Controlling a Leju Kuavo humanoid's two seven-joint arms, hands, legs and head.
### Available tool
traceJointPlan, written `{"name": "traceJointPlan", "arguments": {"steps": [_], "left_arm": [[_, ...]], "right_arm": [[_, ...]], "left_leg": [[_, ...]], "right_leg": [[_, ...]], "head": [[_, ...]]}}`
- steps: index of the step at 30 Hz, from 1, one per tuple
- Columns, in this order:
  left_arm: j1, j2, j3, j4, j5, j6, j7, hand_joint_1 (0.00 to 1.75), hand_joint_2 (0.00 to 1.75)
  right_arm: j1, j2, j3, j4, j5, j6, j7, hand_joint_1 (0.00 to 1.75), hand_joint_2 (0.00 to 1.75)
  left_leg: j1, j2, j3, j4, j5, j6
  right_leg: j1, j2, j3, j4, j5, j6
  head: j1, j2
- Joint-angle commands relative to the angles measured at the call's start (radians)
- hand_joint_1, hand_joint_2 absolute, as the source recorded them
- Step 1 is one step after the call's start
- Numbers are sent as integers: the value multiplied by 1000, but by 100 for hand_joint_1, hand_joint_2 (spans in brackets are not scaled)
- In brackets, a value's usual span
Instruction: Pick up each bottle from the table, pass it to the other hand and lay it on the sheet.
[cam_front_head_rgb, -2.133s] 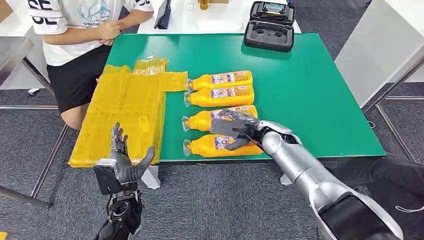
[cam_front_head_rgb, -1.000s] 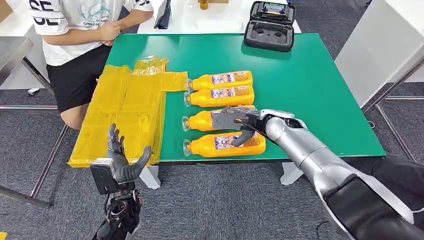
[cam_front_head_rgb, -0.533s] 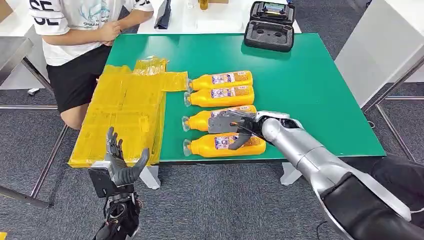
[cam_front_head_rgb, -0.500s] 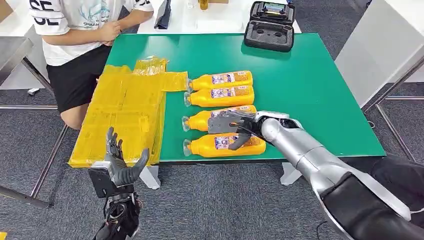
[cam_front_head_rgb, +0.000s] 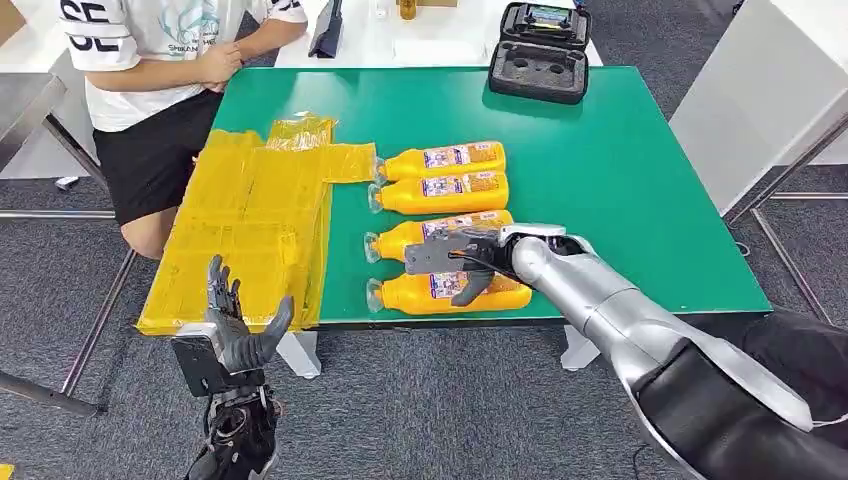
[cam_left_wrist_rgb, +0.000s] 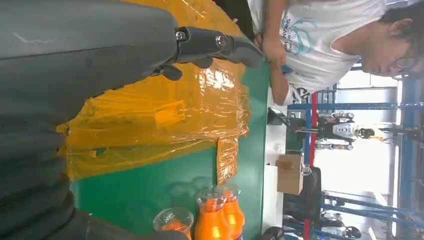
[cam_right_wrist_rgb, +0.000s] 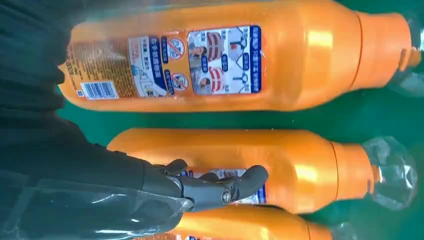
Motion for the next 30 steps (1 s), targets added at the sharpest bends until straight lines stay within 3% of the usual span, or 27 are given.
{"name": "traceJointPlan", "arguments": {"steps": [1,30], "left_arm": [[24,13,29,-2,-7,-9,2,0,175],[35,2,56,-18,-8,-8,2,0,175]], "right_arm": [[-9,-51,99,25,-7,-22,-29,0,175],[2,-36,129,95,17,-42,-36,0,175]], "left_leg": [[1,-1,6,-1,-2,-2],[1,0,7,0,-3,-2]], "right_leg": [[1,-1,7,-2,-2,-1],[1,0,7,-1,-3,-2]], "head": [[0,0],[0,0]]}}
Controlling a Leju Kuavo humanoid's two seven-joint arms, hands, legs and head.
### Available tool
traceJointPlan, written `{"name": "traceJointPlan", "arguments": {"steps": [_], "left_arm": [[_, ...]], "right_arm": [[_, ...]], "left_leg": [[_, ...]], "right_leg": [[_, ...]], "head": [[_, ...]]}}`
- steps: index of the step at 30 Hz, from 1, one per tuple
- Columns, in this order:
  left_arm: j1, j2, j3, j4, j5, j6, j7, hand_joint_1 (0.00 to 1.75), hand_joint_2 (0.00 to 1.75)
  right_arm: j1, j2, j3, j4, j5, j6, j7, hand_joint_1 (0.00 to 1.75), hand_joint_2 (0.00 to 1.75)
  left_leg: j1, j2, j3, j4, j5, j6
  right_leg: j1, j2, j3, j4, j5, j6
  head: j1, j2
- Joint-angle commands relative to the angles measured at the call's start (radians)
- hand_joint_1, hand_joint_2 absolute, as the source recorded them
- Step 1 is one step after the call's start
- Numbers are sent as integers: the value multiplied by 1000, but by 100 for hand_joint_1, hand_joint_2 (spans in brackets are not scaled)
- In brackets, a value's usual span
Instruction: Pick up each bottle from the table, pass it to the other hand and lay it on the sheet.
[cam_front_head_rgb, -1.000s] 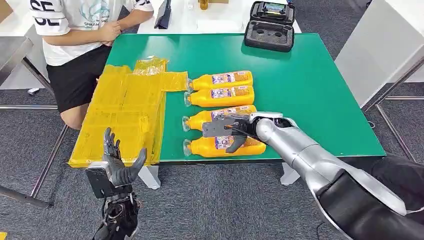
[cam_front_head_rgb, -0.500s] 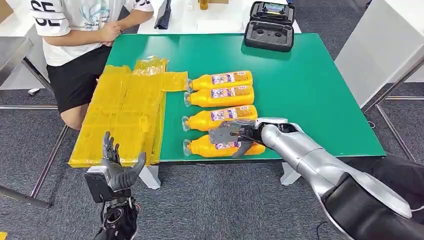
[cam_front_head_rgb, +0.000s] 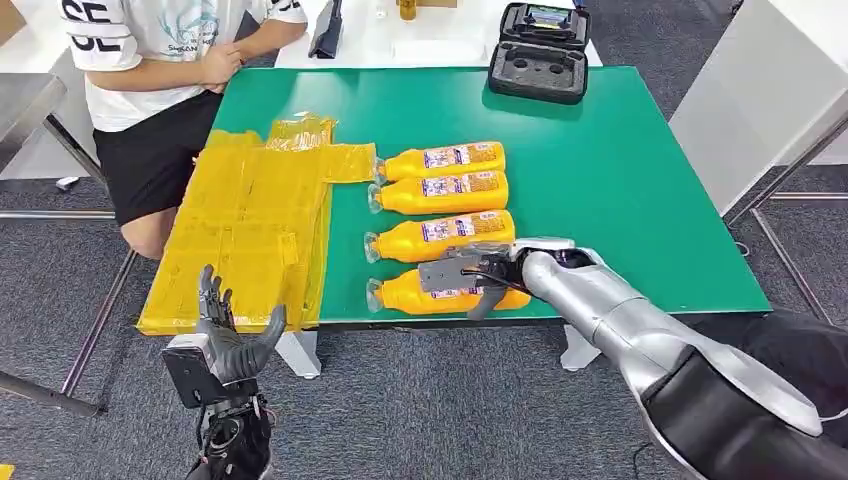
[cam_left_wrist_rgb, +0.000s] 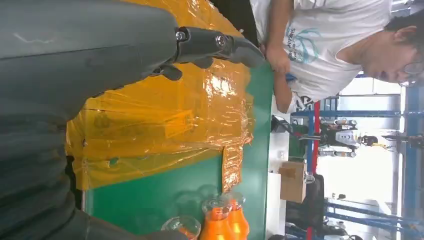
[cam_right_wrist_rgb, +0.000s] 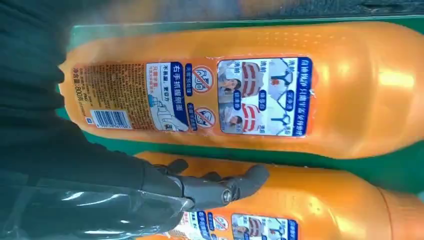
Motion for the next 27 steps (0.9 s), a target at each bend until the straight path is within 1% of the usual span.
{"name": "traceJointPlan", "arguments": {"steps": [1,3,5,6,7,9,10,12,13,14,16,17,19,20,22,23,25,26,27], "left_arm": [[-10,3,24,18,7,-4,3,0,175],[-12,4,18,25,8,-11,3,0,175],[-10,3,17,26,9,-9,3,0,175],[-10,3,16,27,10,-9,3,0,175],[-10,2,16,28,11,-8,3,0,175],[-11,2,15,30,12,-11,3,0,175],[-11,1,15,31,13,-12,3,0,175],[-12,0,15,31,13,-12,3,0,175],[-12,0,14,30,13,-12,3,0,175],[-11,1,13,29,13,-14,3,0,175],[-12,1,13,29,13,-15,3,0,175],[-14,3,11,34,12,-18,5,0,175],[-19,5,10,42,9,-20,7,0,175],[-21,5,10,45,8,-18,7,0,175],[-19,7,13,46,7,-14,6,0,175],[-17,8,15,43,7,-15,6,0,175],[-14,8,17,42,9,-16,6,0,175],[-12,7,19,41,11,-18,6,0,175],[-10,6,18,42,11,-19,6,0,175]], "right_arm": [[-20,3,60,70,7,-14,-6,0,175],[-9,-8,58,68,15,-25,-4,0,175],[8,-25,55,61,22,-35,-7,0,175],[20,-37,50,56,26,-38,-10,0,175],[25,-41,49,55,28,-40,-14,0,175],[29,-50,47,57,35,-39,-10,0,175],[32,-52,44,58,36,-38,-11,0,175],[40,-53,42,60,36,-43,-12,0,175],[43,-53,41,60,36,-44,-12,0,175],[45,-52,40,62,39,-47,-8,0,175],[46,-53,40,63,40,-47,-7,0,175],[51,-54,34,58,46,-47,-4,0,175],[53,-59,28,54,49,-38,-4,0,175],[52,-63,29,52,52,-39,-3,0,175],[53,-67,24,50,56,-34,-1,0,175],[54,-70,22,50,57,-32,-1,0,175],[52,-71,22,52,62,-33,2,0,175],[47,-68,22,59,71,-36,5,0,175],[45,-67,22,58,71,-35,5,0,175]], "left_leg": [[1,1,6,0,-3,-2],[1,0,4,-1,-1,-1],[1,-1,5,-1,-2,-2],[1,-1,3,-1,-1,-1],[2,-2,7,-1,-2,-2],[1,-1,3,-1,-1,-1],[1,-2,6,-1,-2,-2],[1,-1,6,-1,-2,-2],[1,-1,3,-1,-1,-1],[1,-1,5,-1,-2,-2],[1,-1,3,-1,-1,-1],[1,-1,6,-1,-2,-2],[0,0,3,-1,-1,-1],[1,0,7,-1,-3,-2],[1,-1,4,-1,-1,-1],[1,-1,6,-1,-2,-2],[0,0,3,-1,-1,-1],[1,-1,7,-1,-2,-2],[1,-1,5,-1,-1,-1]], "right_leg": [[1,0,6,-1,-2,-2],[1,0,4,-1,-1,-1],[1,-1,6,-1,-2,-1],[1,-1,3,-1,-1,-1],[2,-2,8,-2,-3,-2],[1,-1,4,-1,-1,-1],[1,-2,7,-2,-3,-1],[1,-1,7,-1,-2,-1],[1,-1,3,-1,-1,-1],[1,-1,6,-1,-2,-1],[1,-1,3,-1,-1,-1],[1,-1,7,-1,-2,-2],[1,-1,3,-1,-1,-1],[1,-1,7,-1,-3,-2],[1,-1,3,-1,-1,-1],[1,-1,6,-1,-2,-2],[1,-1,3,-1,-1,-1],[1,-1,7,-2,-2,-1],[1,-1,5,-1,-2,-1]], "head": [[0,0],[0,0],[0,0],[0,0],[0,0],[0,0],[0,0],[0,0],[0,0],[0,0],[0,0],[0,0],[0,0],[0,0],[0,0],[0,0],[0,0],[0,0],[0,0]]}}
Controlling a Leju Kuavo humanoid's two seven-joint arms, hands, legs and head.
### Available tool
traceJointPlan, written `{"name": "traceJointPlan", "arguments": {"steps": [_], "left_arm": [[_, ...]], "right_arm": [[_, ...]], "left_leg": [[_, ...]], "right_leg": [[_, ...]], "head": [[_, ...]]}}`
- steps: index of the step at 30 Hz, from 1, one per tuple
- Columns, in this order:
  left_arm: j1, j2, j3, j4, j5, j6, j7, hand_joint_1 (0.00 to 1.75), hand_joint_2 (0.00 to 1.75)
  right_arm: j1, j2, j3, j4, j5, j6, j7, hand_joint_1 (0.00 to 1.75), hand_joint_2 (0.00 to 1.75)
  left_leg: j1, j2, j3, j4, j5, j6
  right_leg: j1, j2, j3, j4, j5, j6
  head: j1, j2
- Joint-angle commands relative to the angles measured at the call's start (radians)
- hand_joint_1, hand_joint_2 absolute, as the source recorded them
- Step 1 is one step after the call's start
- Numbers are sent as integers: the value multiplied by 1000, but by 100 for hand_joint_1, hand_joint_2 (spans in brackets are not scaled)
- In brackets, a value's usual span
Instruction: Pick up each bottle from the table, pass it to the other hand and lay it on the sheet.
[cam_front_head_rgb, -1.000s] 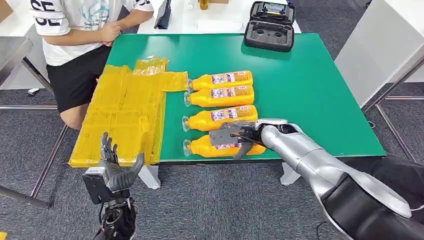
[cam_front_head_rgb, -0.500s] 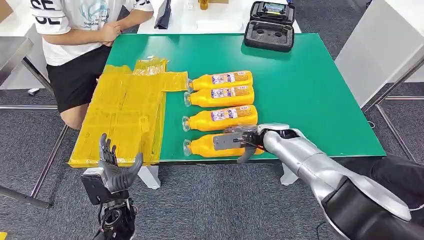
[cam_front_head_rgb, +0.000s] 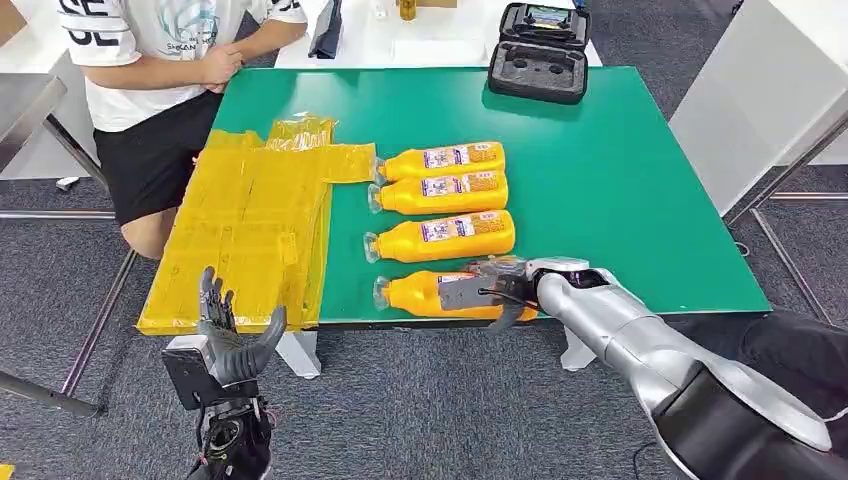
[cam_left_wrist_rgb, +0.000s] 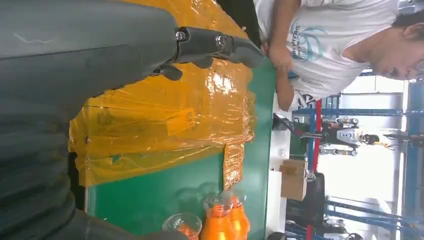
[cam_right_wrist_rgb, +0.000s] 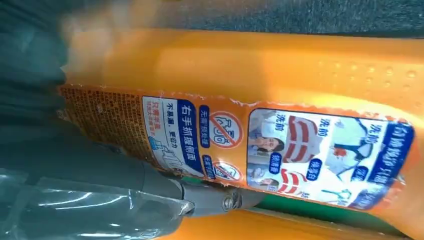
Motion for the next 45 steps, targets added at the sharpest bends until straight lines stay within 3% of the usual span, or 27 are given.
{"name": "traceJointPlan", "arguments": {"steps": [1,2,3,4,5,12,13,16,22,28,33,36,38,41,45], "left_arm": [[-14,6,17,42,2,-7,6,0,175],[-14,6,17,42,2,-7,6,0,175],[-16,4,14,50,3,-10,6,0,175],[-16,4,13,53,3,-10,5,0,175],[-16,4,13,53,3,-10,5,0,175],[-16,4,13,53,3,-10,5,0,175],[-17,3,13,53,3,-10,5,0,175],[-18,4,13,58,5,-11,2,0,175],[-11,3,9,56,6,-8,2,0,175],[25,6,22,6,3,-6,2,0,175],[67,-12,54,-68,-12,-19,2,0,175],[69,-13,55,-74,-12,-20,2,0,175],[64,-7,63,-69,-25,-12,2,0,175],[69,3,80,-90,0,-17,2,0,175],[87,0,94,-128,86,-127,3,0,175]], "right_arm": [[-15,-9,13,37,19,8,11,0,175],[-15,-9,13,37,19,8,11,0,175],[-18,-4,7,45,16,14,12,24,175],[-19,-3,5,48,14,16,10,35,175],[-19,-3,5,48,14,16,10,141,175],[-19,-3,5,48,14,16,10,141,175],[-22,-5,4,48,15,15,10,157,175],[-19,-3,-8,62,16,1,10,175,175],[-12,0,-35,57,12,-40,-2,175,175],[46,25,-186,-33,-18,-212,-116,175,175],[153,58,-365,-232,-12,-358,-191,175,175],[163,61,-378,-247,6,-393,-201,175,175],[228,89,-464,-301,-8,-438,-285,175,175],[255,120,-506,-329,-13,-473,-324,175,175],[260,165,-559,-301,-44,-488,-365,175,175]], "left_leg": [[0,0,3,-1,-1,-1],[1,0,6,-1,-2,-2],[0,0,4,-1,-2,-1],[0,0,3,-1,-1,-1],[0,0,3,-1,-1,-1],[0,0,3,-1,-1,-1],[0,0,5,-1,-2,-2],[1,0,5,-1,-2,-2],[0,0,4,-1,-1,-1],[0,1,2,-1,-1,-1],[1,3,3,0,-2,-2],[1,2,2,0,-2,-1],[2,2,4,-1,-2,-2],[2,1,2,-1,-2,-1],[2,4,5,0,-4,-2]], "right_leg": [[1,0,4,-1,-1,-1],[1,0,6,-1,-2,-1],[0,0,4,-1,-1,-1],[0,0,4,-1,-1,-1],[0,0,3,-1,-1,-1],[0,0,4,-1,-1,-1],[0,0,5,-1,-2,-1],[1,0,5,-1,-2,-1],[0,0,4,-1,-1,-1],[1,1,2,-1,-1,-1],[1,3,3,-1,-1,-1],[1,1,2,0,-1,-1],[2,2,4,-1,-2,-2],[2,1,3,-1,-1,-2],[1,4,5,0,-2,-2]], "head": [[0,0],[0,0],[0,0],[0,0],[0,0],[0,0],[0,0],[0,0],[0,0],[0,0],[0,0],[0,0],[0,0],[0,0],[0,0]]}}
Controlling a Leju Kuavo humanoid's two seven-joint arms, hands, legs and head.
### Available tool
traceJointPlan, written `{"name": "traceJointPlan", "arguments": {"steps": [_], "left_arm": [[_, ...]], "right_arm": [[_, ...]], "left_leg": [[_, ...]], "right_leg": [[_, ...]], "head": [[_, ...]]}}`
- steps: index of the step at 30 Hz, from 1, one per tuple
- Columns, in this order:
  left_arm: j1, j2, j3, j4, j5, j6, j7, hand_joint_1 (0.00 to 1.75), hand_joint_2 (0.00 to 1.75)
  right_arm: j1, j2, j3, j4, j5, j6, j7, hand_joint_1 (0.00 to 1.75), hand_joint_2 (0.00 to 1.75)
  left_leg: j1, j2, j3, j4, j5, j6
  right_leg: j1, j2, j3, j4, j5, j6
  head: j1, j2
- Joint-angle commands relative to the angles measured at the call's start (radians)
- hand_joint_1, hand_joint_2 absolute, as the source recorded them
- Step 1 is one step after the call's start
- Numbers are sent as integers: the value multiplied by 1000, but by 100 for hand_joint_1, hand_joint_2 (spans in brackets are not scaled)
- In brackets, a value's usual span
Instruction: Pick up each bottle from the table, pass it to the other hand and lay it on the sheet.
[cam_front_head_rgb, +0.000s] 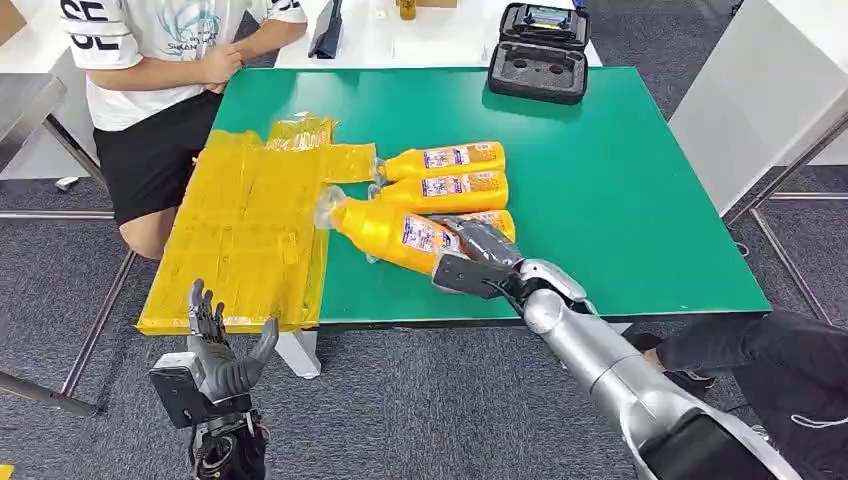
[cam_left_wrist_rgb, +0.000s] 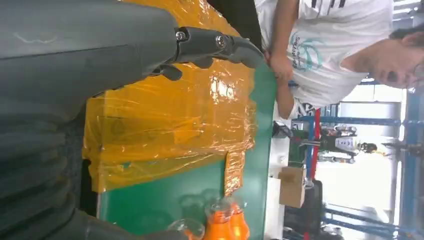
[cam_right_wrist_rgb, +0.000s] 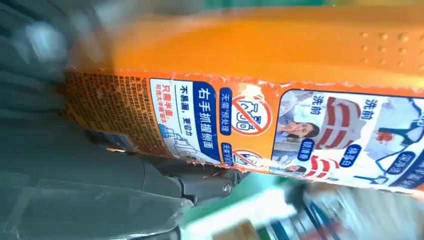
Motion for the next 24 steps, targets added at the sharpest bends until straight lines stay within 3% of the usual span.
{"name": "traceJointPlan", "arguments": {"steps": [1,4,7,8,11,12,16,18,24], "left_arm": [[16,10,56,-59,105,-147,4,0,175],[20,12,28,-96,113,-220,18,0,175],[12,17,-16,-120,124,-315,41,0,175],[10,13,-20,-122,123,-316,42,0,175],[-9,21,-71,-138,124,-379,56,0,175],[-17,24,-84,-140,125,-392,60,0,175],[-61,38,-147,-124,76,-376,59,0,175],[-83,44,-177,-115,50,-351,58,0,175],[-90,47,-194,-110,45,-334,64,0,175]], "right_arm": [[46,101,-167,-29,-36,-41,-73,175,175],[86,122,-187,-23,-41,-52,-118,175,175],[115,149,-201,-9,-46,-45,-164,175,175],[120,153,-199,-8,-45,-48,-168,175,175],[154,181,-190,11,-46,-41,-209,175,175],[163,186,-181,19,-42,-36,-217,175,175],[198,222,-161,45,-43,-28,-243,173,175],[230,236,-169,18,-43,-27,-237,175,175],[254,232,-171,-18,-35,-30,-226,175,175]], "left_leg": [[1,3,4,0,-2,-2],[1,0,3,-1,-1,-1],[2,2,11,-1,-5,-3],[1,0,4,-1,-2,-2],[2,-1,9,0,-4,-3],[1,-1,3,-1,-1,-1],[2,0,8,-1,-3,-3],[1,-1,3,-1,-1,-1],[1,0,6,0,-2,-2]], "right_leg": [[1,2,3,0,-1,-2],[1,-1,2,-1,-1,-1],[3,1,11,-2,-4,-3],[1,-1,4,-1,-1,-1],[2,-1,9,-1,-4,-3],[1,-1,3,-1,-1,-1],[2,-1,8,-1,-3,-2],[1,-2,3,-1,-1,-1],[1,-1,5,-1,-3,-2]], "head": [[0,0],[0,0],[0,0],[0,0],[0,0],[0,0],[0,0],[0,0],[0,0]]}}
